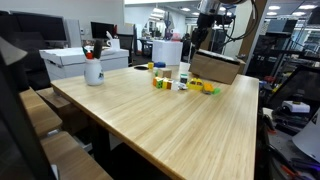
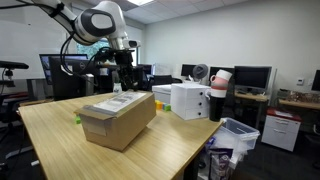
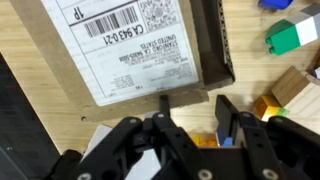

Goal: Move the box forward then turn it over

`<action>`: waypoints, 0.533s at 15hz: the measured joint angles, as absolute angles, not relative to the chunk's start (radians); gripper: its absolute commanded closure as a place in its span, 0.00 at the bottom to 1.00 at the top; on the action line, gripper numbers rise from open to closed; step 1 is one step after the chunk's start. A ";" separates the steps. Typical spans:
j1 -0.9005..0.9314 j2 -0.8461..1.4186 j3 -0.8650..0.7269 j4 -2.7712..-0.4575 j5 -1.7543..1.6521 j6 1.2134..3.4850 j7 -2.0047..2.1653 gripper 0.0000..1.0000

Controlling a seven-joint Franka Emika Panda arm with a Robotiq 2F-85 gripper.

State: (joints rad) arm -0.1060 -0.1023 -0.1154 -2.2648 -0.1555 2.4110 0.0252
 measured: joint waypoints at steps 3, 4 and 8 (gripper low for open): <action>-0.103 -0.083 -0.115 -2.253 -0.152 2.411 0.014 0.95; -0.103 -0.081 -0.116 -2.250 -0.152 2.411 0.014 0.95; -0.113 -0.076 -0.122 -2.239 -0.199 2.398 0.053 0.95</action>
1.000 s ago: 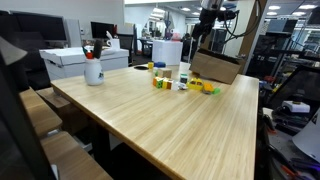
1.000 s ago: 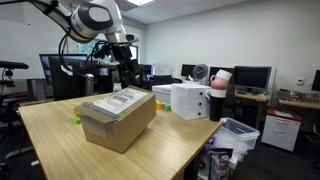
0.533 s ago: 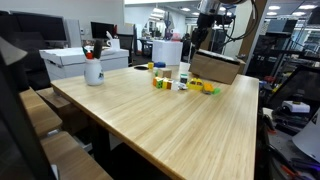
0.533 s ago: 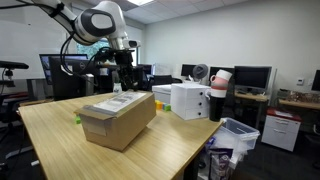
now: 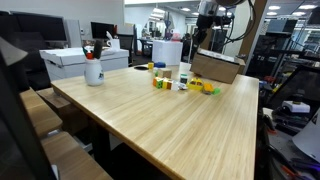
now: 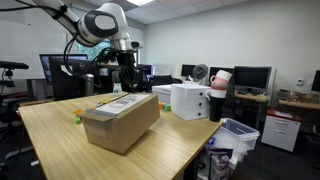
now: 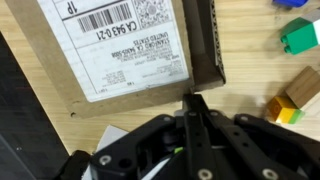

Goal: Move the box forward then turn it over

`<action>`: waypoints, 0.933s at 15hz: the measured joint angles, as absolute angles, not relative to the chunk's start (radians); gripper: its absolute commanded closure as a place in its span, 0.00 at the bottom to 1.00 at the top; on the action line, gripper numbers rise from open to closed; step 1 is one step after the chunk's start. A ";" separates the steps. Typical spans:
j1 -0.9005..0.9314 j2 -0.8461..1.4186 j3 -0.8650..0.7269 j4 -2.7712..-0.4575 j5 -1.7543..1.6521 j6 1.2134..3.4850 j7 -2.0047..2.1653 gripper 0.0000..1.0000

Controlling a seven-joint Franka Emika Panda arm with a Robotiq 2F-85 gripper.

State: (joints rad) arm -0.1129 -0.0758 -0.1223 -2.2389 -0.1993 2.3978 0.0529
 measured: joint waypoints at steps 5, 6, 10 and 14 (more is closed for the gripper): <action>-0.130 -0.074 -0.123 -2.226 -0.365 2.297 0.226 0.95; -0.130 -0.074 -0.124 -2.221 -0.369 2.273 0.233 0.95; -0.127 -0.072 -0.123 -2.198 -0.335 2.143 0.209 0.96; -0.126 -0.054 -0.123 -2.162 -0.288 2.003 0.184 0.96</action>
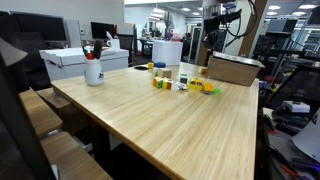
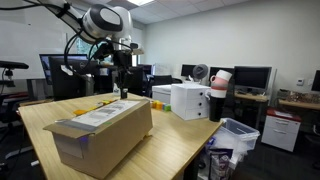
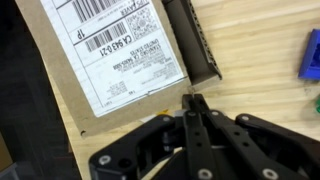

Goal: Move the box forward then turn it over

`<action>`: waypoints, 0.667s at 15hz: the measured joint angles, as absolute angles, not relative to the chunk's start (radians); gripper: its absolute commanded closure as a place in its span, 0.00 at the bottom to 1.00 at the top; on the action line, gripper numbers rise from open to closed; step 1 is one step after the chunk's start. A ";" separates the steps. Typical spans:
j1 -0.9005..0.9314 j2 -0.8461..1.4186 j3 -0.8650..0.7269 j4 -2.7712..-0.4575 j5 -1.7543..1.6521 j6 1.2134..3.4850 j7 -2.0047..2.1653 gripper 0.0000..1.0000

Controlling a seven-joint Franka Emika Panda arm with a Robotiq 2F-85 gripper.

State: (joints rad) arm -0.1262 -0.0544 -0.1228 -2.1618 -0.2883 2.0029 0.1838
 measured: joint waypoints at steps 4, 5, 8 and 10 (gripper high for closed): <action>-0.127 -0.007 -0.124 -2.103 -0.267 1.866 0.182 0.96; -0.127 0.000 -0.125 -2.096 -0.266 1.851 0.182 0.97; -0.127 0.023 -0.127 -2.073 -0.262 1.838 0.181 0.97; -0.127 0.023 -0.128 -2.075 -0.262 1.911 0.180 0.96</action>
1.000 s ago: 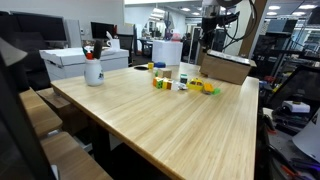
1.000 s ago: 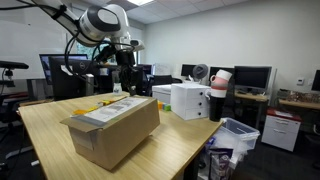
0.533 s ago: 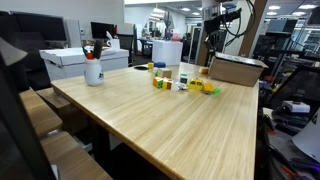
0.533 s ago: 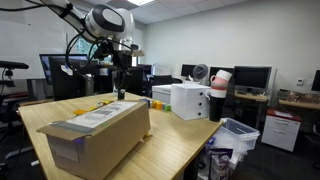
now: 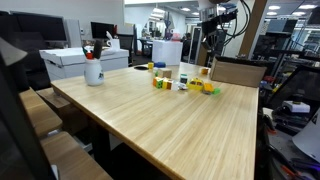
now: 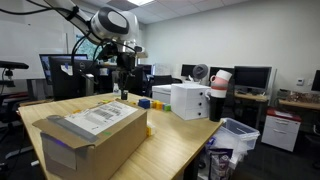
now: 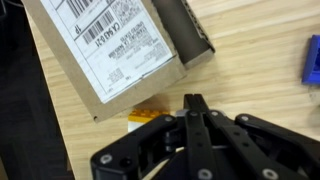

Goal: Move the box forward then turn it over

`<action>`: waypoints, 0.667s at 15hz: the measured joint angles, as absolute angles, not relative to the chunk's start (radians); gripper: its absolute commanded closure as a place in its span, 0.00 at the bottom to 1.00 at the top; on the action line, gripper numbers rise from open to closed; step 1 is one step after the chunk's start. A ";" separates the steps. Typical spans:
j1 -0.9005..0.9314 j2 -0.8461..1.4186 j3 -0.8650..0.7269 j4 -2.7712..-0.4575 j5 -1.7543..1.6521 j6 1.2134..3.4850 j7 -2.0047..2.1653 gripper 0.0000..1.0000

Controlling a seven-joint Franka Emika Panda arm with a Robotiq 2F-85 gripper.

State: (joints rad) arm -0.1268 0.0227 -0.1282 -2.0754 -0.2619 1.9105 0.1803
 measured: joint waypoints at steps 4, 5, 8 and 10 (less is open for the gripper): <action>-0.127 0.028 -0.133 -2.096 -0.270 2.046 0.180 0.97; -0.128 0.032 -0.136 -2.101 -0.274 2.066 0.180 0.97; -0.130 0.054 -0.155 -2.110 -0.312 2.112 0.199 0.97; -0.131 0.067 -0.167 -2.110 -0.332 2.127 0.216 0.97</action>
State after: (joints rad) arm -0.1307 0.0674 -0.1668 -2.1099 -0.3323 2.1270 0.2161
